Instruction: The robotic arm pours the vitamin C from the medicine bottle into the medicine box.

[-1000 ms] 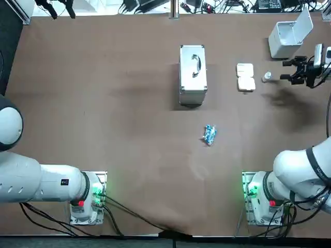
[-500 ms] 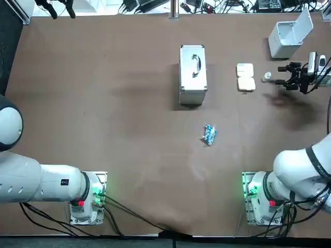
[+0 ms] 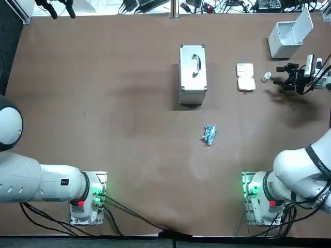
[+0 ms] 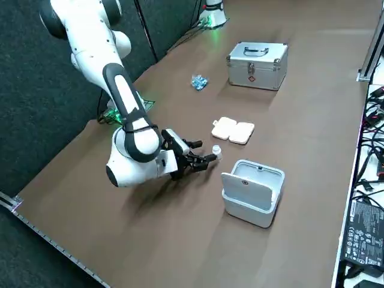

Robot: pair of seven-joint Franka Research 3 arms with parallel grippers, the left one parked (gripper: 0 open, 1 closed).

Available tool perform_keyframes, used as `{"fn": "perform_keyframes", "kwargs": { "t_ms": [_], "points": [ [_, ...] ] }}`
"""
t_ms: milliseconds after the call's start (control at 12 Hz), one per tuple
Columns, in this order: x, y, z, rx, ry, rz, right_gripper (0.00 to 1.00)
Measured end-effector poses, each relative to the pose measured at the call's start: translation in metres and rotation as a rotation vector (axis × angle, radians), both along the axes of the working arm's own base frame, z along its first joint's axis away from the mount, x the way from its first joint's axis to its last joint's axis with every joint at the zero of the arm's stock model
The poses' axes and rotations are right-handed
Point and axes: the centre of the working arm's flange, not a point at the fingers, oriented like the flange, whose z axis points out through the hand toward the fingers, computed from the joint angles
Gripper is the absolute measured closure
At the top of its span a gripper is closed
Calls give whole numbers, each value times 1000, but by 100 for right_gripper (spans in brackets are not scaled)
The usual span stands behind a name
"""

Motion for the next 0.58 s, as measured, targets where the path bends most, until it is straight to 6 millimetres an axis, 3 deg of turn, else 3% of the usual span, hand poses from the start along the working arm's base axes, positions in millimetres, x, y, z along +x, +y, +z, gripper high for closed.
{"fn": "perform_keyframes", "kwargs": {
  "t_ms": [583],
  "points": [
    [14, 9, -22, 31, -48, -2, 0]
  ]
}}
